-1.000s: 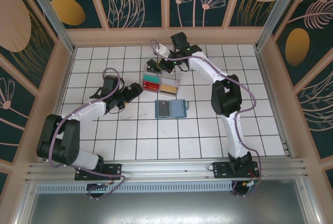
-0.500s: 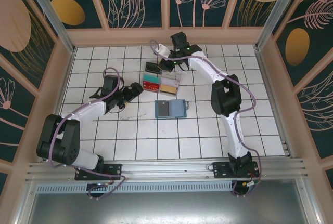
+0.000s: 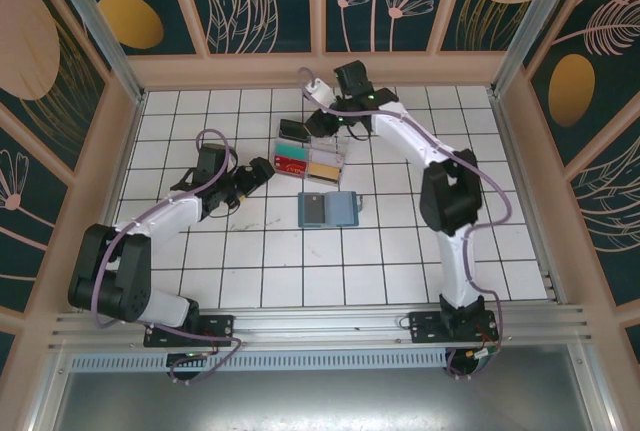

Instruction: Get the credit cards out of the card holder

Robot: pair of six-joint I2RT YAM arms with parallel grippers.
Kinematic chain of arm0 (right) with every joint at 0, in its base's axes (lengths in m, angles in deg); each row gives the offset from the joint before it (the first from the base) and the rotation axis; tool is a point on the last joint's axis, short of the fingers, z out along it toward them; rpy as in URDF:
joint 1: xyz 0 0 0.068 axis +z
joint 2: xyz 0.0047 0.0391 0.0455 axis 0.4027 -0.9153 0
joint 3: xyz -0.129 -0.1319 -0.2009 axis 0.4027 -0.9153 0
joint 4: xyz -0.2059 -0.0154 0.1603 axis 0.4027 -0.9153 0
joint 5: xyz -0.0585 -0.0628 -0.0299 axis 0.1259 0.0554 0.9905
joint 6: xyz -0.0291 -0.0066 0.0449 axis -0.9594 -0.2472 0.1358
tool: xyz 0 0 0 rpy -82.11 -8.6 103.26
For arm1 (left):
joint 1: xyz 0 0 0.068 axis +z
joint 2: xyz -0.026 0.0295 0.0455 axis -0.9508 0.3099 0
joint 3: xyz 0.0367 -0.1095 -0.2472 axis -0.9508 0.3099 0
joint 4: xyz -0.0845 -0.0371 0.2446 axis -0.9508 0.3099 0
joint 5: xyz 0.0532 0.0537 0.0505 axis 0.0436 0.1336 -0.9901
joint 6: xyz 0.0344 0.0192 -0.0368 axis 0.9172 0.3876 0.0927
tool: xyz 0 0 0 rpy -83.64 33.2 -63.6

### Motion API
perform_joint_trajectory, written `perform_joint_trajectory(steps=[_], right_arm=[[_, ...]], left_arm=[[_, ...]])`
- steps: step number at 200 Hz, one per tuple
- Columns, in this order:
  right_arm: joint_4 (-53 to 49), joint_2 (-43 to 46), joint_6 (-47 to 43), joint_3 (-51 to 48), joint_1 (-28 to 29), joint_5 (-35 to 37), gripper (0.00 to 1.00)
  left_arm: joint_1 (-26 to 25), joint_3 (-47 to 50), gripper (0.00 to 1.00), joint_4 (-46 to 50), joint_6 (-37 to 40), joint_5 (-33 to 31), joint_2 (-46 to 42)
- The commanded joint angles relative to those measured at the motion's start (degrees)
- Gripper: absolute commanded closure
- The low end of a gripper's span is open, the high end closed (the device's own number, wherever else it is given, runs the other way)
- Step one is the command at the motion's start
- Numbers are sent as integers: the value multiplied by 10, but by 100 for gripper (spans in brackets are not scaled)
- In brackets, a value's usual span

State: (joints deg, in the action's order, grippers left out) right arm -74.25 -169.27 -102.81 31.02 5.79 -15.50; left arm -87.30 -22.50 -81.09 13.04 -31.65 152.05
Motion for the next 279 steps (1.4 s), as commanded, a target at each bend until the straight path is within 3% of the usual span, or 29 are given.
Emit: perform_joint_trajectory(steps=[1,17,42,97,127,156,279], right_arm=[[85,107,124,-102,12,54,64],[122,165,223,-187,13,99,63],[155,250,345,-321,15,104,61],[131,301,513,-470,117,213,50],[114,258,534,-480,170,258,44],[93,209,537,-467,185,316,40],[60,96,541,-455,182,325,39]], left_arm=[[3,8,1,12,14,-11,-17],[3,13,1,16,18,-19,-25],[3,27,1,10,18,-29,-35],[3,32,1,7,16,-32,-54],[3,28,1,4,18,-29,-43],[3,23,1,-3,14,-19,-29],[-13,35,2,-39,-5,48,14]])
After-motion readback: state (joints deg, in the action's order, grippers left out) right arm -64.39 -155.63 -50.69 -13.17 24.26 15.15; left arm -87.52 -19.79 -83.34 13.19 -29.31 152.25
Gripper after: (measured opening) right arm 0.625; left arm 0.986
